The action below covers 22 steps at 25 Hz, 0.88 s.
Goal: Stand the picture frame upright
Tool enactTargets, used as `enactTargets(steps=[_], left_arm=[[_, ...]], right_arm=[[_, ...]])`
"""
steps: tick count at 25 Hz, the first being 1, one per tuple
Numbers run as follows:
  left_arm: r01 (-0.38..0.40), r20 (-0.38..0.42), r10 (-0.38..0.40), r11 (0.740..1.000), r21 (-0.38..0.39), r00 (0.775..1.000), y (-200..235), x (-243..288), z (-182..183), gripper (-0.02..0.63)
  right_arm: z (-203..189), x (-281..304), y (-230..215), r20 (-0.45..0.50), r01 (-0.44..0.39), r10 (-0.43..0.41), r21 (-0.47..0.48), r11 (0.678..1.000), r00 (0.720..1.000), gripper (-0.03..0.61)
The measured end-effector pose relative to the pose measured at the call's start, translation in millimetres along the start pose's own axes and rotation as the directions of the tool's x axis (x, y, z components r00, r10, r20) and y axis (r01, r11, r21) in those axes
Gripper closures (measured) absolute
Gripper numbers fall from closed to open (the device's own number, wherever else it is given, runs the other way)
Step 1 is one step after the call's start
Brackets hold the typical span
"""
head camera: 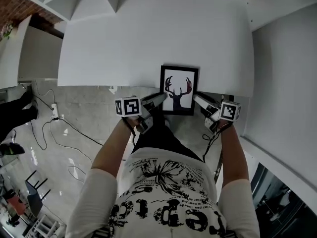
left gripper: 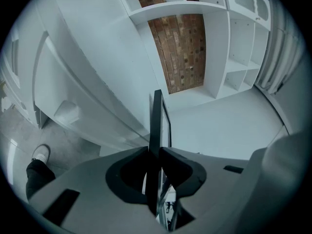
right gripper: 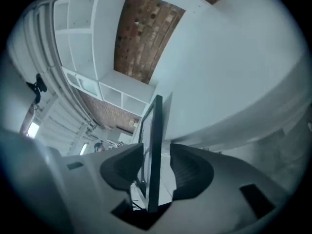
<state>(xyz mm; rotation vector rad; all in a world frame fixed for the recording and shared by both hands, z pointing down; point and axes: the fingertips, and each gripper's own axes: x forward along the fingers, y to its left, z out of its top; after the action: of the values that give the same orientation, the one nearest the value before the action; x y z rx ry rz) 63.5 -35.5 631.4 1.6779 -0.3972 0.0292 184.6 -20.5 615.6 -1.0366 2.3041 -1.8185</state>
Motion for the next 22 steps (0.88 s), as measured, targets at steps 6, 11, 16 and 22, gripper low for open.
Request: enactTargets(steps=[6,11,16,22], left_arm=[[0.014,-0.042,-0.013,1.000,0.014,0.999,3.5,3.4,-1.5,0.523],[-0.002,-0.053,0.002,1.000,0.017,0.999,-0.4,2.1,1.0,0.523],[0.020,-0.062,-0.018,0.999,0.033,0.998,-9.8,-3.6,5.2,0.523],[0.066,-0.031,-0.063,0.990,0.122,0.998,-27.2,-8.1,12.1,0.523]], right_arm=[[-5.9,9.0,-1.6,-0.054,-0.089,0.092,0.070,0.994,0.994,0.488],[-3.5,9.0,5.5,-0.040,-0.121,0.124,0.061,0.991,0.991,0.494],[-2.9,8.4,22.3,-0.047,-0.175,0.179,0.069,0.982,0.983,0.499],[6.9,5.4,32.6,-0.102,-0.252,0.247,-0.040,0.967,0.964,0.502]])
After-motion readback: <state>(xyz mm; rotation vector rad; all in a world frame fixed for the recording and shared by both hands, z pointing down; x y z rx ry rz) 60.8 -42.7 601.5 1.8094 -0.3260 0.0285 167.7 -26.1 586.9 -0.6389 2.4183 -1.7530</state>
